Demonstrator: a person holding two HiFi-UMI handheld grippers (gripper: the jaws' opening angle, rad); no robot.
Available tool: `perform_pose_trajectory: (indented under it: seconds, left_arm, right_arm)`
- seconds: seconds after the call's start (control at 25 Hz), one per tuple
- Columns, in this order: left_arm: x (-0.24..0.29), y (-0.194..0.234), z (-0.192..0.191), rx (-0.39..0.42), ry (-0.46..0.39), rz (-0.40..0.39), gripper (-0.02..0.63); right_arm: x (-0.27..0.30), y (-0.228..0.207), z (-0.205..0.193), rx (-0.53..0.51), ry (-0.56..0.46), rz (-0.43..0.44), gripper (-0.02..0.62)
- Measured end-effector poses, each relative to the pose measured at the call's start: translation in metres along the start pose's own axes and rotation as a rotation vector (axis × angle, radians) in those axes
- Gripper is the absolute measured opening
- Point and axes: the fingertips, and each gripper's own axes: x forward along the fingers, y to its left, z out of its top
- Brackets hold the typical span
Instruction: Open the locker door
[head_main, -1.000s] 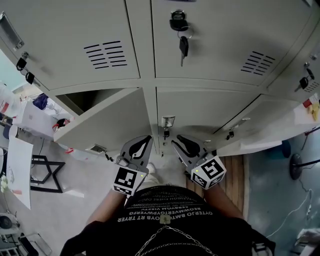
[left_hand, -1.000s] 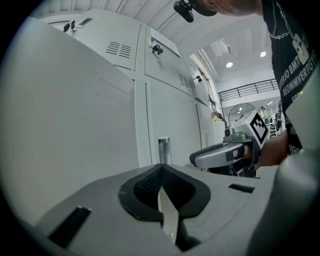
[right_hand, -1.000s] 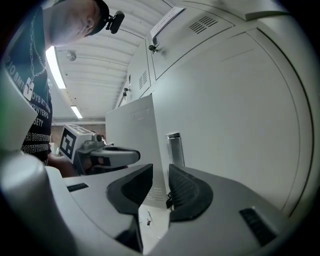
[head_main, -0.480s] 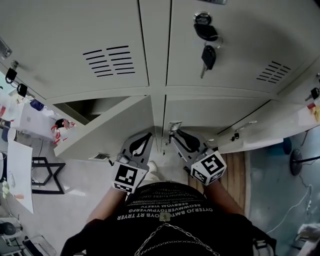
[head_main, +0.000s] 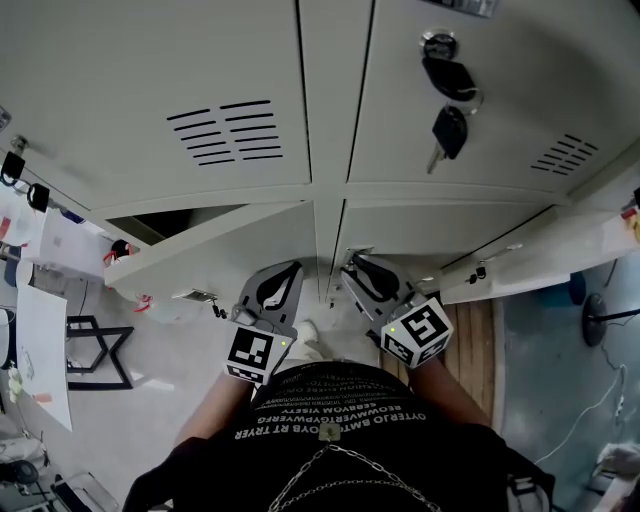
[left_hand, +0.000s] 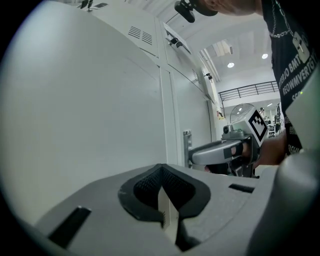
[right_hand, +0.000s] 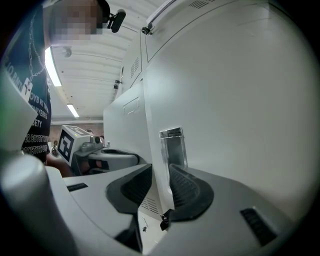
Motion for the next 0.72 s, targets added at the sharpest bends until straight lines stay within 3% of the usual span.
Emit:
perform_pose_trajectory:
  seconds: [0.72]
  left_arm:
    - [-0.0007, 0.0099, 0.0039, 0.0, -0.016, -0.011, -0.006]
  right_arm:
    - [0.0095, -0.0018, 0.003, -0.017, 0.044, -0.07, 0.12]
